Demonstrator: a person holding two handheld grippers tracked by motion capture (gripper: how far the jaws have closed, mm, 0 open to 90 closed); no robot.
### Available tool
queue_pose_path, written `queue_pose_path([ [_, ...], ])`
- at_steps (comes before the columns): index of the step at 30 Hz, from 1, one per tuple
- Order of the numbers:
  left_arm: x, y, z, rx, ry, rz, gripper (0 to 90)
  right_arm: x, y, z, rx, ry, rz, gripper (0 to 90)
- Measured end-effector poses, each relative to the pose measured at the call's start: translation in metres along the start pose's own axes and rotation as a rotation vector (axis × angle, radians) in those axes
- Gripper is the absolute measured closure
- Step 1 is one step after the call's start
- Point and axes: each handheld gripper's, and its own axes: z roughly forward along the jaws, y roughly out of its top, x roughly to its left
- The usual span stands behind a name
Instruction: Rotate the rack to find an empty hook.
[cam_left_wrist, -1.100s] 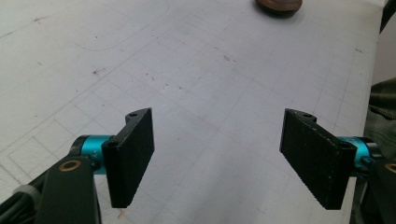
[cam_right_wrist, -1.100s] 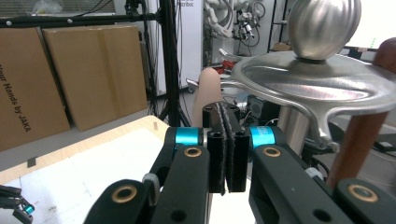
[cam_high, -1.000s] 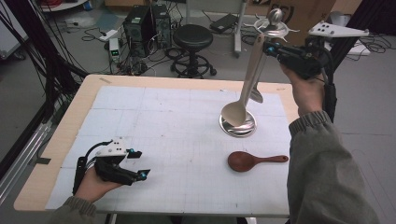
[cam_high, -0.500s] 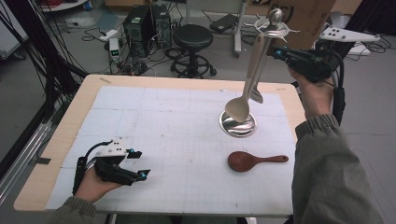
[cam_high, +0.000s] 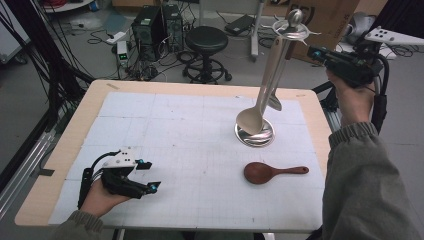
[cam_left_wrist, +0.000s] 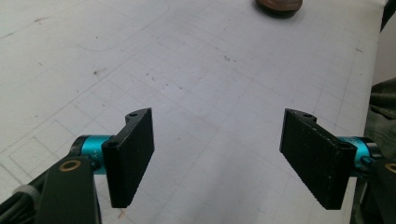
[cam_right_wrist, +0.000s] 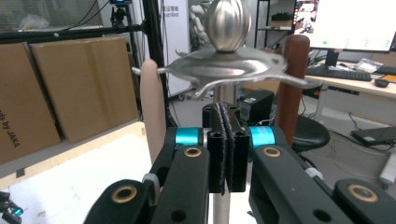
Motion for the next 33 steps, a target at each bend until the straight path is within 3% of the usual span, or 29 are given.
queue_pose_path([
  [19,0.000,0.000,0.000,-0.002,-0.001,0.002,26.7,0.020,0.009,0.017,0.014,0.064,-0.058,89.3],
  [33,0.000,0.001,-0.001,-0.008,0.000,0.003,26.7,0.029,0.011,0.028,0.028,0.082,-0.075,89.0],
])
